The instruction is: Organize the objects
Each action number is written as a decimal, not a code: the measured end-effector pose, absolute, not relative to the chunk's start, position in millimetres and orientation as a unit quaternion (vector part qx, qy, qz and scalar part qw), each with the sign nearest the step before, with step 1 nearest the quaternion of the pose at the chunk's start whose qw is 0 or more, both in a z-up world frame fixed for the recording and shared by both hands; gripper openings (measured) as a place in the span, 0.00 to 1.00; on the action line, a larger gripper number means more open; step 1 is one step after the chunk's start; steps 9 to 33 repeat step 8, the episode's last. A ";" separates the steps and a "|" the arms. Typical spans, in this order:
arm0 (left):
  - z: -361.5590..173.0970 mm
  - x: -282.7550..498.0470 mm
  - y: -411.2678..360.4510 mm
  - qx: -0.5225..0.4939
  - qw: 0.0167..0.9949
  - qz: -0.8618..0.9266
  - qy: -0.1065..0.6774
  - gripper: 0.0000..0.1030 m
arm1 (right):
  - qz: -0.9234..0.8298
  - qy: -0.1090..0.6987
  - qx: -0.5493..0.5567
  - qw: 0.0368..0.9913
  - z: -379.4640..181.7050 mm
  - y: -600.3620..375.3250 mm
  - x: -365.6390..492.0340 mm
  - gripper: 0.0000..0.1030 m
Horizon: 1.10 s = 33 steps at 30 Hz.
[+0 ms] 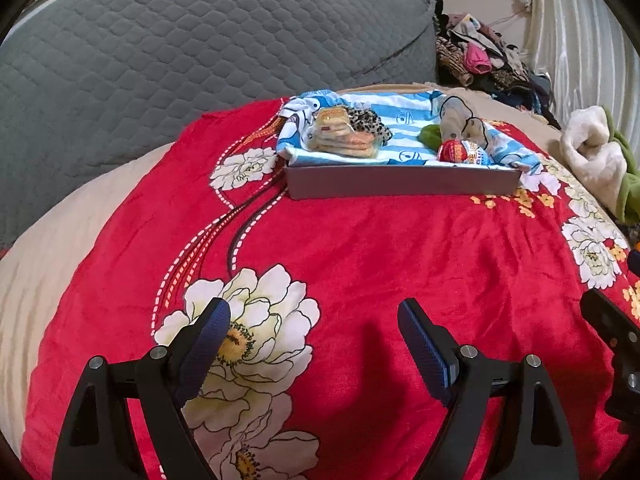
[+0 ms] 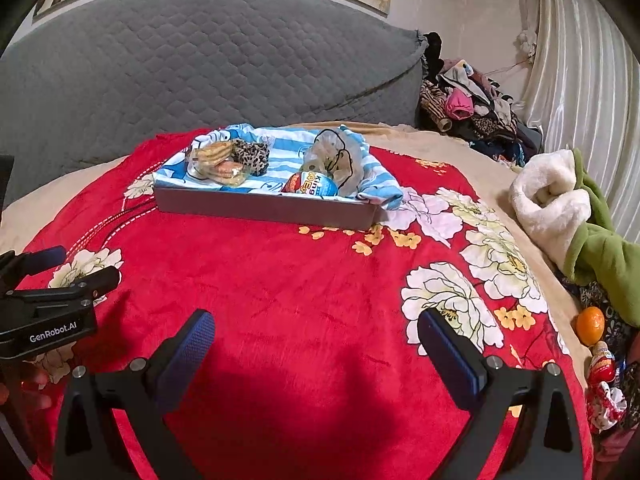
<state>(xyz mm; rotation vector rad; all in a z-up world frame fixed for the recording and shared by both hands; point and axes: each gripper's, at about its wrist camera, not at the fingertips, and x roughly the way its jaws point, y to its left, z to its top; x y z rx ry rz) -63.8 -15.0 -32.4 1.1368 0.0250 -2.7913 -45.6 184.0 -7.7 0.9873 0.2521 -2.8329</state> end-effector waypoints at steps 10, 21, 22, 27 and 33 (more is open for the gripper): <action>-34.4 -63.9 -15.3 0.373 0.061 -0.926 0.009 0.84 | -0.935 0.090 0.335 0.067 -14.9 180.4 -44.9 0.99; -34.4 -63.9 -15.3 0.373 0.061 -0.926 0.009 0.84 | -0.935 0.090 0.335 0.067 -14.9 180.4 -44.9 0.99; -34.4 -63.9 -15.3 0.373 0.061 -0.926 0.009 0.84 | -0.935 0.090 0.335 0.067 -14.9 180.4 -44.9 0.99; -34.4 -63.9 -15.3 0.373 0.061 -0.926 0.009 0.84 | -0.935 0.090 0.335 0.067 -14.9 180.4 -44.9 0.99; -34.4 -63.9 -15.3 0.373 0.061 -0.926 0.009 0.84 | -0.935 0.090 0.335 0.067 -14.9 180.4 -44.9 0.99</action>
